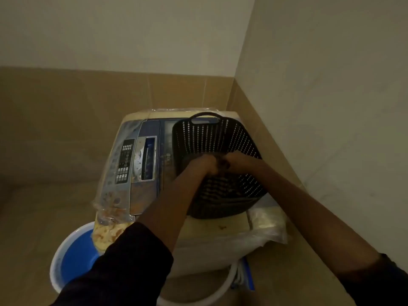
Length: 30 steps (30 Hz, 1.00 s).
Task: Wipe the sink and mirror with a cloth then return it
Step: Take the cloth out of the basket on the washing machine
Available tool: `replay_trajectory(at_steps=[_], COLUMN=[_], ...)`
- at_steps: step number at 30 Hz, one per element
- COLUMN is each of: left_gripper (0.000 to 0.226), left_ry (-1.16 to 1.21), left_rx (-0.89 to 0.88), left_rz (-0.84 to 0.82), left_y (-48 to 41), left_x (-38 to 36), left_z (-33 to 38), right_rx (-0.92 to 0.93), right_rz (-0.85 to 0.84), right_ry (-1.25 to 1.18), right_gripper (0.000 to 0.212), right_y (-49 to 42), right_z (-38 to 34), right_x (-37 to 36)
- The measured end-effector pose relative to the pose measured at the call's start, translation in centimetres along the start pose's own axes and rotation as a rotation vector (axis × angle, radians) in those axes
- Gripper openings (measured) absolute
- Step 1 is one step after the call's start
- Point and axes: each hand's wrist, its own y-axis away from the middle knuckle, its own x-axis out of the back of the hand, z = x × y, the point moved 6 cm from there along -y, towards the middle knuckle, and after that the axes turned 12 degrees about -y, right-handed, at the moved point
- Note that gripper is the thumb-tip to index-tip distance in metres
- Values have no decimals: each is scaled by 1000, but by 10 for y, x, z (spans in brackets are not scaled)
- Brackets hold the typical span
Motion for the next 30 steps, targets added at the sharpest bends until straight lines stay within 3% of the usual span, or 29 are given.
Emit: replay_trajectory(at_steps=[4,8,12,19,24,28,30], left_gripper=[36,35,35,44,10,14,18], left_ry=[-70,-123,-116,73,401,777,866], left_rx=[80,66,41,-175,-306,-344,-333], left_rz=[-15,-68,-18,-40,201,530,641], left_y=[5,7,13,45,91,149,183], left_x=[2,-2,2,29,57,74,78], left_z=[-6,-8,-6,-6,-31,-65,-83], right_rx=[-61,-61,-43,84,255,445,532], right_rz=[-16,-84,-123,-109,33,138,159], right_ry=[13,-22,-45,-207,-379,-491,-505], right_gripper=[31,31,33,27,23,9,17], right_y=[3,7,11,35,67,98,110], right_z=[-5,-7,-9,-22,-55,-113,-146], right_x=[-6,-7,-7,25,62,84,87])
